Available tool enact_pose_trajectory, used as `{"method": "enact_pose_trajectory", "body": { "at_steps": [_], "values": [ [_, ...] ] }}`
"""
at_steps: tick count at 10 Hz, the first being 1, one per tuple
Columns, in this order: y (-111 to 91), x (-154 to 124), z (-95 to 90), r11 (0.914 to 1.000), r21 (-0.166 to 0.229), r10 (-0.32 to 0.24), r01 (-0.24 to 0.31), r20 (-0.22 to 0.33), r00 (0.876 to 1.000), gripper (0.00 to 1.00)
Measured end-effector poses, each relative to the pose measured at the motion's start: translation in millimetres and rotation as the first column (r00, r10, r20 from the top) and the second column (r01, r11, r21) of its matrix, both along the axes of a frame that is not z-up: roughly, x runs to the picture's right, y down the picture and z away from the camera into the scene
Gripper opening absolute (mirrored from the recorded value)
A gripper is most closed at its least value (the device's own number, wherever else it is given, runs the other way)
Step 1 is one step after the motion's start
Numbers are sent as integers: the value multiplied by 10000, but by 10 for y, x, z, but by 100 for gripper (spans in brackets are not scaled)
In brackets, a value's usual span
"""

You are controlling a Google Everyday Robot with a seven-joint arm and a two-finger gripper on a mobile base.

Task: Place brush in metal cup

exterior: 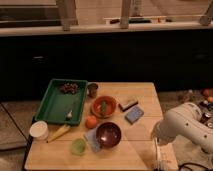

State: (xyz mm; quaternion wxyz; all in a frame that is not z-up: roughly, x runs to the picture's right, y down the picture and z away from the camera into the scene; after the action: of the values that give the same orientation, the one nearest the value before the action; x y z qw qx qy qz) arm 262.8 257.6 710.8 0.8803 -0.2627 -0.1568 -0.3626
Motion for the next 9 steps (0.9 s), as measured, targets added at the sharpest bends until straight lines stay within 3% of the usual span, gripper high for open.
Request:
{"method": "enact_pose_trajectory", "body": {
  "at_steps": [5,9],
  "values": [
    [131,42,264,10000,11,41,-41,149,9999,80],
    [344,97,495,9992,-1,392,-392,178,9991,80]
  ]
}}
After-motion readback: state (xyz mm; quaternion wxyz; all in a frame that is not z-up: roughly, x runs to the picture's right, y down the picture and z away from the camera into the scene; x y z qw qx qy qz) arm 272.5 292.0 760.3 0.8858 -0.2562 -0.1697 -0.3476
